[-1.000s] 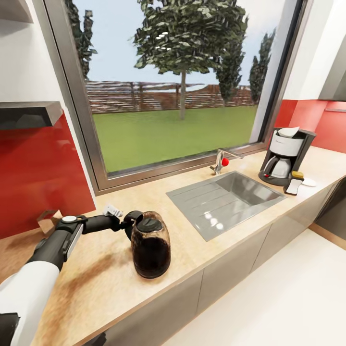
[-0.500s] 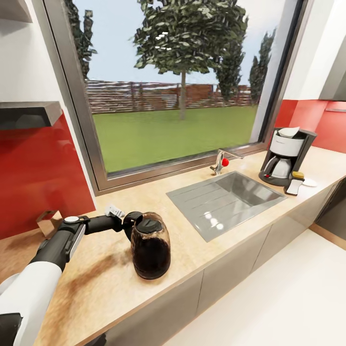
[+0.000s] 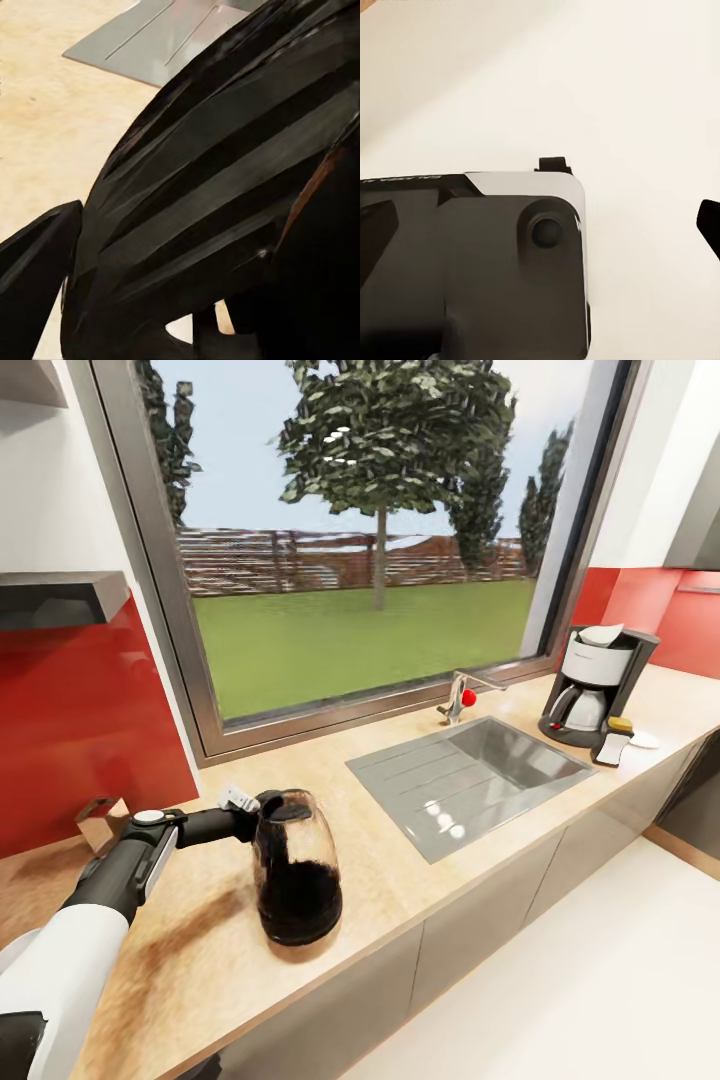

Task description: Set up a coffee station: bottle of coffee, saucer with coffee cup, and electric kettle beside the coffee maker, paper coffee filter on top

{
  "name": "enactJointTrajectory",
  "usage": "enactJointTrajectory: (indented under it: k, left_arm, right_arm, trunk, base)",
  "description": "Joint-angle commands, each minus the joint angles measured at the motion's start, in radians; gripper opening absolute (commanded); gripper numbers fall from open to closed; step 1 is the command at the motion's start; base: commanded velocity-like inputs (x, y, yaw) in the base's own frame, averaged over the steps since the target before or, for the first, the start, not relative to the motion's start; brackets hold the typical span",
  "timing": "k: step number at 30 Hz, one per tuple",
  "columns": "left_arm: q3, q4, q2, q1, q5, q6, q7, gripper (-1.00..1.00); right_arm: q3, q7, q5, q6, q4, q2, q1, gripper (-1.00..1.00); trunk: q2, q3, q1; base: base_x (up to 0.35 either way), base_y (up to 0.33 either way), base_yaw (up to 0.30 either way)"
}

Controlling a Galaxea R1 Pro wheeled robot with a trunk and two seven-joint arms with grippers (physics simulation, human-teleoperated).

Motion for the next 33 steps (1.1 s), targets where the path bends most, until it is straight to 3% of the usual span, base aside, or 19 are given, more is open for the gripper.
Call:
enactJointTrajectory:
  k: [1,26,33]
  left_arm:
    - [0.003,-0.001,0.0,-0.001,-0.01,0.005,-0.003,-1.0]
    - [0.006,-0.014,-0.016,-0.002,-0.011,0.014,-0.003,-1.0]
    - [0.006,-0.018,-0.02,-0.05,-0.013,0.018,0.012,-1.0]
  right_arm:
    - [-0.009,0.003,0.008,-0.003,0.001,0.0,-0.001,1.0]
    - [-0.009,0.003,0.008,-0.003,0.001,0.0,-0.001,1.0]
    - [-0.009,0.002,0.008,-0.003,0.001,0.0,-0.001,1.0]
  trunk:
    - [-0.002,-0.002,0.001]
    - [-0.002,-0.002,0.001]
    - [-0.002,-0.002,0.001]
  base:
    - [0.0,0.0,0.0]
    - [0.0,0.0,0.0]
    - [0.0,0.0,0.0]
